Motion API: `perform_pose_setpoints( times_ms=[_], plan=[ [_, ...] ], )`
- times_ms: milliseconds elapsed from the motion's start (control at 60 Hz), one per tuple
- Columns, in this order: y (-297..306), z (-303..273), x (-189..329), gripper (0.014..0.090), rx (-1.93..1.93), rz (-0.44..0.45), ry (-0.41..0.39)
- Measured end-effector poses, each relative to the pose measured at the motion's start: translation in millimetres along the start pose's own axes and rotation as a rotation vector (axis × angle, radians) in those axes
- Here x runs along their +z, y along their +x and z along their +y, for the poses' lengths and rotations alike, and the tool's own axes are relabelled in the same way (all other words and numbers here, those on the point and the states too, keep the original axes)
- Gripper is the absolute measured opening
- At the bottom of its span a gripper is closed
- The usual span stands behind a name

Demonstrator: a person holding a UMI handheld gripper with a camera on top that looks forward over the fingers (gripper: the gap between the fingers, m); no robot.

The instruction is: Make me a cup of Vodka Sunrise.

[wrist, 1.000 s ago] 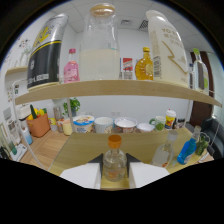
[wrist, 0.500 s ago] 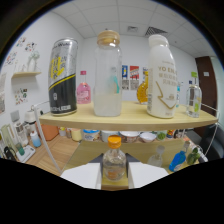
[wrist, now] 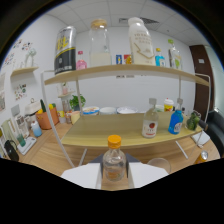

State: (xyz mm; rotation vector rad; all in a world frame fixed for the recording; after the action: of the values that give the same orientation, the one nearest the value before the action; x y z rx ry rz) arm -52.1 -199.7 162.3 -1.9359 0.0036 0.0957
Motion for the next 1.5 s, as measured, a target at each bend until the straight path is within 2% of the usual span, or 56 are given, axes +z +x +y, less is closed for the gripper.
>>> perform_pose_setpoints(
  times_ms=[167, 383, 700, 917, 1033, 1083, 1200, 1283, 1500],
  plan=[
    [5.3, 62.0, 23.5, 0.0349, 0.031, 0.024, -0.068],
    [3.1, 108.4, 44.3, 0.0349, 0.021, 0.045, -0.121],
    [-1.8, 129.4, 49.8, 0.0358, -0.021, 0.043, -0.172],
    [-1.5, 131.7, 47.3, 0.0373, -0.036, 0.040, -0.179],
    [-0.3, 127.3, 39.2, 0.0539, -0.040, 0.046, -0.176],
    [-2.1, 120.9, 31.5, 0.0666, -0.040, 0.040, -0.174],
    [-11.0, 91.1, 3.0, 0.0852, -0.051, 0.002, -0.133],
    [-17.1, 65.2, -24.0, 0.0860, -0.079, -0.030, -0.091],
    [3.7, 18.4, -90.4, 0.0862, -0.121, -0.036, -0.008]
  ],
)
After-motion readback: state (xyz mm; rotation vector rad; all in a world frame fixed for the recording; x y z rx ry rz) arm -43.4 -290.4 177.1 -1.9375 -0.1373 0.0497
